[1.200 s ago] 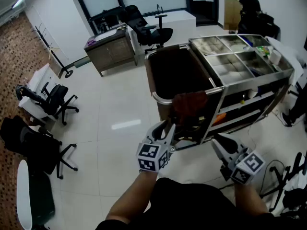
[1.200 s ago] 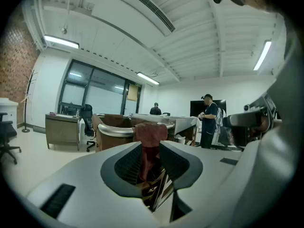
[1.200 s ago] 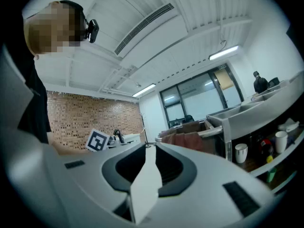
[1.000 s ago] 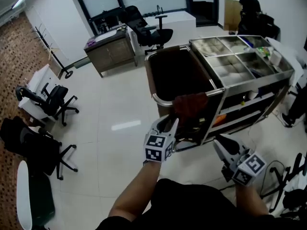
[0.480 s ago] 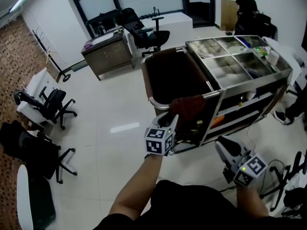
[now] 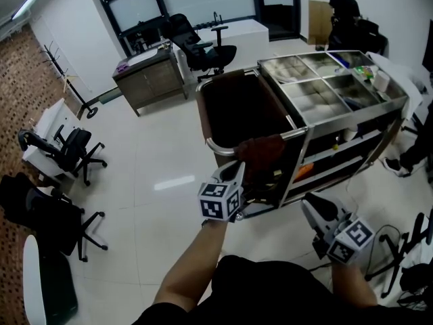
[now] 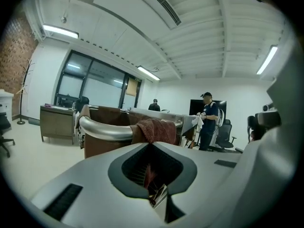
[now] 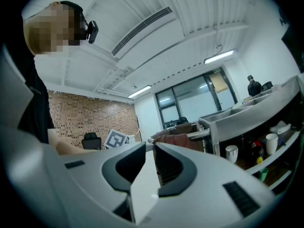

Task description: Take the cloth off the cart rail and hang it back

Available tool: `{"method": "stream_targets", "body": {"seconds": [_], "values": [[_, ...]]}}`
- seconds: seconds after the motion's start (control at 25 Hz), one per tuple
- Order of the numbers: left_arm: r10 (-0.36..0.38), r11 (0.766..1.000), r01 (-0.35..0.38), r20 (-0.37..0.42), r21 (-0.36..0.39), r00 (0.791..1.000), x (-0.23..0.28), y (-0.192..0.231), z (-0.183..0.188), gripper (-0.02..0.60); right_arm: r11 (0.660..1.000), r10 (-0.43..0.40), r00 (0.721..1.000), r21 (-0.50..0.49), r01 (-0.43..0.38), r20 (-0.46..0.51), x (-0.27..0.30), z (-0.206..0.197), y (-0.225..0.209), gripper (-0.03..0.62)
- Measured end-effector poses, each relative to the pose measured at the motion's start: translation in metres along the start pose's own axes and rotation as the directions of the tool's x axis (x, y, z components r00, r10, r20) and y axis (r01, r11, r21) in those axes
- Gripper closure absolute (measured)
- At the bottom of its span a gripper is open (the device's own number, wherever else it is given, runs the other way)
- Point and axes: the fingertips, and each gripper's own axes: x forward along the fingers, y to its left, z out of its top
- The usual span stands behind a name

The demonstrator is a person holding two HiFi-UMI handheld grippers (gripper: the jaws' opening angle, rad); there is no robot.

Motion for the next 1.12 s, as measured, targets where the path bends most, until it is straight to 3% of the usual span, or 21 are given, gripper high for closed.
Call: {"method": "stream_targets", "body": {"seconds": [0.24,0.52,0.72,1.12], "values": [[-0.056,0.998,0.056,0.1,0.006,0.993,-0.022,-0.019,0.042,0.569,1.0,0.003,1.0,-0.004,-0.003,0.011,-0.002,0.001,0.002,0.503],[-0.137,0.99,0.143,0.221,-0.01,0.966,-0.073,-0.047,0.095,0.569,0.999,0.031,0.999,-0.008,-0.031,0.021,0.002,0.005,0.012,0.503],[-0.136,0.991,0.133,0.252,0.031,0.958,-0.112,-0.057,0.103,0.569,0.998,0.058,0.998,-0.005,-0.058,0.018,0.007,0.006,0.018,0.503],[-0.108,0.993,0.097,0.23,0.06,0.967,-0.181,-0.067,0.087,0.569,0.995,0.103,0.994,-0.021,-0.102,0.048,0.015,0.025,0.02,0.503]]}}
